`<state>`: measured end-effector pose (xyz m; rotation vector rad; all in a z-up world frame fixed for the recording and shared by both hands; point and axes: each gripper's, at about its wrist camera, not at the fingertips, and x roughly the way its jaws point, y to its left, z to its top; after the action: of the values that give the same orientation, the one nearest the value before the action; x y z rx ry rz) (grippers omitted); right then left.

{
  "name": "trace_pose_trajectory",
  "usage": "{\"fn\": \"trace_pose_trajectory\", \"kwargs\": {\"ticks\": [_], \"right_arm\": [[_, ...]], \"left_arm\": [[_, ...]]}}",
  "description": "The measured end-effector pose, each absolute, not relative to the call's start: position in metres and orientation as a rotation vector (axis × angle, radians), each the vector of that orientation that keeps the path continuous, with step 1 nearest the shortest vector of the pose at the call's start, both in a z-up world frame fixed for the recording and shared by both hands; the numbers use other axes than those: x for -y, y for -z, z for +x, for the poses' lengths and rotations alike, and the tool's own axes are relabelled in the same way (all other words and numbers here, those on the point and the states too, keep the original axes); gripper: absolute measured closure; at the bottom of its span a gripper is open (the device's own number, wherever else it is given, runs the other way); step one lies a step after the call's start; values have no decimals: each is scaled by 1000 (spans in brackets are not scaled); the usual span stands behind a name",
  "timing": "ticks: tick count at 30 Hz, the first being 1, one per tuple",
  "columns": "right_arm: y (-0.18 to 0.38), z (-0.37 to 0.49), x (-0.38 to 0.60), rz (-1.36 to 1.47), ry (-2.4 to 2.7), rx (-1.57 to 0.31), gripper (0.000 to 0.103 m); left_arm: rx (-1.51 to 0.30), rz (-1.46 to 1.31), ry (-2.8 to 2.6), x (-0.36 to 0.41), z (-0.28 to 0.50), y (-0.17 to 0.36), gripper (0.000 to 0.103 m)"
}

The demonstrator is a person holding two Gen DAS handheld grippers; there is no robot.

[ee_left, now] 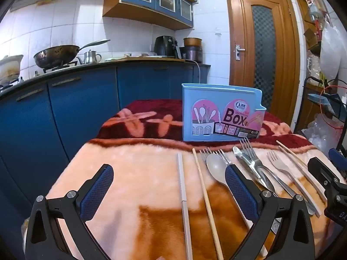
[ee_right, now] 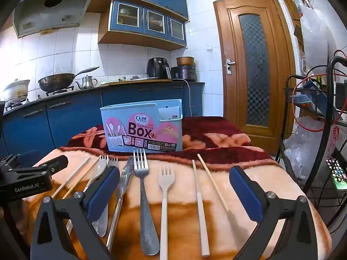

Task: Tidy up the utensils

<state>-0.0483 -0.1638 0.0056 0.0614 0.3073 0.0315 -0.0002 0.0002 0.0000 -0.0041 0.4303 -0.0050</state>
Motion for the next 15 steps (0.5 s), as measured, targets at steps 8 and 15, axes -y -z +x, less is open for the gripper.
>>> {"fn": "trace_pose_trajectory", "kwargs": {"ticks": [8,15], "right_arm": [[-5,-48,163,57,-28,-306,0],[-5,-49,163,59,-30,-307,0]], "left_arm": [[-429,2,8,-2,-2,-1,1],[-431,0,2,-2,-2,-1,1]]}}
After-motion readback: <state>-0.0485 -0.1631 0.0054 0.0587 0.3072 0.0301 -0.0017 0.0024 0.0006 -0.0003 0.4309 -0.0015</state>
